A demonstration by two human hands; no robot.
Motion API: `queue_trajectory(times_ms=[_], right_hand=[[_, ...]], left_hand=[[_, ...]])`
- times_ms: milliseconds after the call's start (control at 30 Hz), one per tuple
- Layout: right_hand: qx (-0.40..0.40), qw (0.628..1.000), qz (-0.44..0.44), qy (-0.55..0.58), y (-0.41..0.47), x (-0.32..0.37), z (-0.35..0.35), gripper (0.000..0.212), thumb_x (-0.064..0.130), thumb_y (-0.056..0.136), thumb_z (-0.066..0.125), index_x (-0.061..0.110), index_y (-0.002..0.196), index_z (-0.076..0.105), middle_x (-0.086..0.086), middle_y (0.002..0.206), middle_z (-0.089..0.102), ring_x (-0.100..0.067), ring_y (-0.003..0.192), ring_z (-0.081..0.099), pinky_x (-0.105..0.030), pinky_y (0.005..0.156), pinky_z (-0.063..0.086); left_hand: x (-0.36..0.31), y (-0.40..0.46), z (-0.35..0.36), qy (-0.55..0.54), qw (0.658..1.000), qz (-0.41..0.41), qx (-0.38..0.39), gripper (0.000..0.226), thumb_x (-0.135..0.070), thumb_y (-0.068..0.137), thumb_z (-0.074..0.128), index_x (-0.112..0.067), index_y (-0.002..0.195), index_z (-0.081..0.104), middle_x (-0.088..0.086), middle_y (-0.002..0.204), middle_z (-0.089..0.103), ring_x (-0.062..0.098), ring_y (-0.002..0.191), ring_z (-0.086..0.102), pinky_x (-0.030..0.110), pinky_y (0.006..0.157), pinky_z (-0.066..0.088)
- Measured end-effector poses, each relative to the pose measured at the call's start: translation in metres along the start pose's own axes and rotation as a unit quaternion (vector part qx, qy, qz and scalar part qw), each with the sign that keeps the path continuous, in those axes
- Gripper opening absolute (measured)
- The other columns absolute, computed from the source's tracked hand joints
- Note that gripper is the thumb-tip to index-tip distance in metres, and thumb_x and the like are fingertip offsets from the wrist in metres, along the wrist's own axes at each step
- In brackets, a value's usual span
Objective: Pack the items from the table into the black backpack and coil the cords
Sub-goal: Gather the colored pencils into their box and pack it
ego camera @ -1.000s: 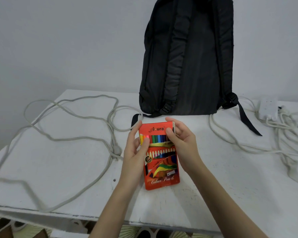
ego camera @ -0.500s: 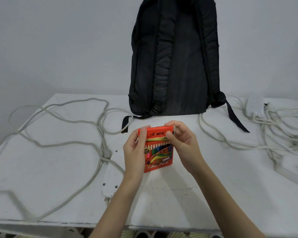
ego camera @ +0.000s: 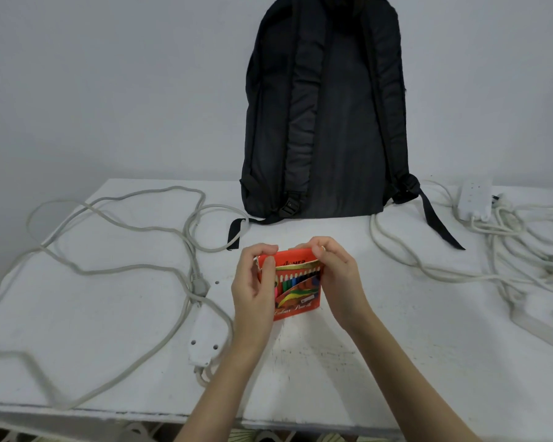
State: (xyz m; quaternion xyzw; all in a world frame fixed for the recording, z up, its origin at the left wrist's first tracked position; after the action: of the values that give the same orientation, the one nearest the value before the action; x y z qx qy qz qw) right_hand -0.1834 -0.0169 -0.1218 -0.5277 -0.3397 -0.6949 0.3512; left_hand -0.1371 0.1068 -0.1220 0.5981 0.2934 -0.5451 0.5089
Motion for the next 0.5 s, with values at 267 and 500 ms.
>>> queue_trajectory(times_ms=[267, 500], right_hand=[[-0.053, 0.998, 0.020, -0.040, -0.0006, -0.0022, -0.0009, 0.010, 0.017, 0.095, 0.047, 0.023, 0.092, 0.055, 0.004, 0.086, 0.066, -0.010, 0.078, 0.065, -0.018, 0.063, 0.053], [-0.022, 0.999, 0.006, -0.046, -0.0044, -0.0039, 0.0000, 0.019, 0.017, 0.096, 0.045, 0.016, 0.083, 0.059, 0.003, 0.080, 0.064, -0.012, 0.078, 0.065, -0.018, 0.068, 0.054]], left_hand=[[0.0083, -0.0033, 0.0040, 0.071, 0.997, 0.016, -0.015, 0.018, -0.039, 0.084, 0.056, -0.039, 0.101, 0.048, -0.004, 0.109, 0.055, 0.018, 0.105, 0.058, 0.040, 0.078, 0.057], [0.0065, -0.0078, 0.0062, 0.067, 0.995, 0.067, -0.022, 0.015, -0.027, 0.086, 0.053, -0.031, 0.100, 0.049, -0.003, 0.103, 0.054, 0.003, 0.097, 0.055, 0.011, 0.068, 0.048]])
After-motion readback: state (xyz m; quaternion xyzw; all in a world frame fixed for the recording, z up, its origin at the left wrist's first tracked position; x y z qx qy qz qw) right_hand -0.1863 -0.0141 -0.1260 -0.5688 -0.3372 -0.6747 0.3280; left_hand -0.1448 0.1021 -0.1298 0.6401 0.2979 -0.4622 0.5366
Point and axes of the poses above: each hand's wrist, its own y-axis towards the middle knuckle, its own z-axis out of the palm, x = y × z, the point moved 5 cm from there along y, towards the middle knuckle
